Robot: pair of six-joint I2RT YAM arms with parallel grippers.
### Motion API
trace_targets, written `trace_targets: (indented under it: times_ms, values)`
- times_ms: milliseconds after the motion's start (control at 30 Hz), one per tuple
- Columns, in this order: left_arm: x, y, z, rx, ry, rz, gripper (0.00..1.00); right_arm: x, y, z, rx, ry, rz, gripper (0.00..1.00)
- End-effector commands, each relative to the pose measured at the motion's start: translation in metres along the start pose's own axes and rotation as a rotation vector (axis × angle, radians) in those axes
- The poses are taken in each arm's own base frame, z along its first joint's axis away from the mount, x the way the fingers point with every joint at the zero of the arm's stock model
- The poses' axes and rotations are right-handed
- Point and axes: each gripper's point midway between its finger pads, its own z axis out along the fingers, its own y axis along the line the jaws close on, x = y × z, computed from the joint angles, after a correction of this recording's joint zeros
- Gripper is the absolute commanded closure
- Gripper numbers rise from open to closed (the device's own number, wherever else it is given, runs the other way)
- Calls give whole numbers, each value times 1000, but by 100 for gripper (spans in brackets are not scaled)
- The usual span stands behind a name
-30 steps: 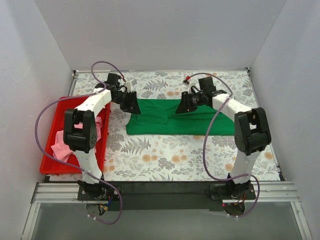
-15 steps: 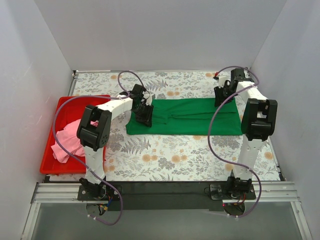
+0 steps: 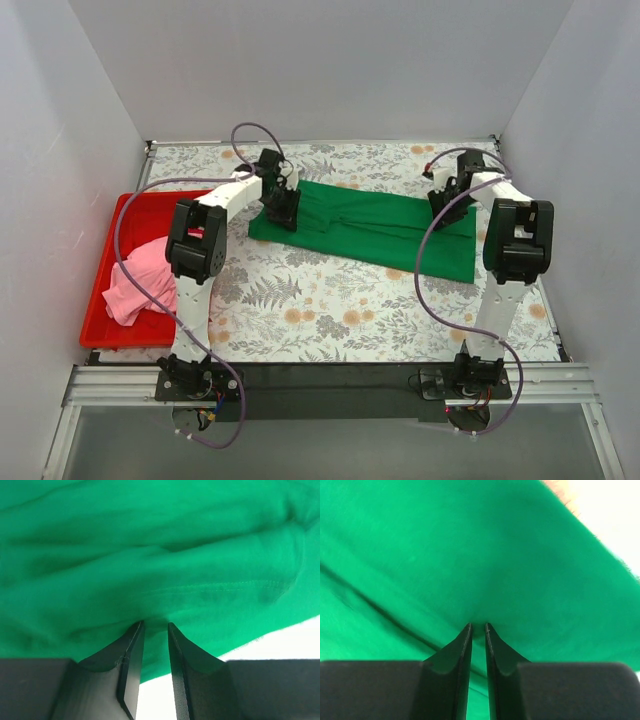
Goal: Fold and stack the t-shirts
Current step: Fold the tshirt
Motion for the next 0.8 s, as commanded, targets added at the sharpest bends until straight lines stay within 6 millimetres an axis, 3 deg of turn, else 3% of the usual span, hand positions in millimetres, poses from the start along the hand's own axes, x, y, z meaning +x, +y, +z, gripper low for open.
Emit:
trace_targets:
  times_ms: [0, 33, 100, 133, 167, 300, 367, 400, 433, 467, 567, 600, 767]
  values:
    - [-33, 65, 12, -77, -50, 44, 74, 56, 49, 1, -138, 143, 28, 79]
    - [-64, 66, 2, -56, -117, 67, 74, 58, 58, -5, -149, 139, 18, 80]
    - [-77, 62, 8, 3, -116, 104, 73, 79, 96, -4, -227, 189, -4, 81]
    - [-101, 58, -5, 8, -179, 130, 73, 80, 111, -12, -249, 177, -21, 81]
    - [-110, 56, -8, 16, -206, 141, 72, 85, 127, -16, -284, 182, -40, 81]
    - [-149, 45, -41, 8, -342, 131, 71, 96, 238, -49, -578, 164, -171, 79]
    - [-152, 37, -52, 29, -371, 108, 71, 83, 258, -67, -641, 100, -198, 77]
    - [-154, 30, -68, 36, -396, 109, 71, 75, 260, -71, -649, 79, -185, 77]
    - [-153, 24, -74, 56, -402, 106, 71, 70, 257, -73, -645, 77, -181, 76]
    - [-142, 22, -70, 68, -376, 77, 72, 52, 249, -79, -623, 37, -192, 76]
    - [-133, 9, -86, 81, -384, 57, 72, 38, 228, -76, -570, 15, -202, 78]
    - [-120, 9, -80, 82, -354, 40, 72, 37, 222, -72, -537, 21, -226, 78]
    - [-98, -3, -74, 68, -309, 2, 73, 42, 204, -46, -484, 68, -258, 82]
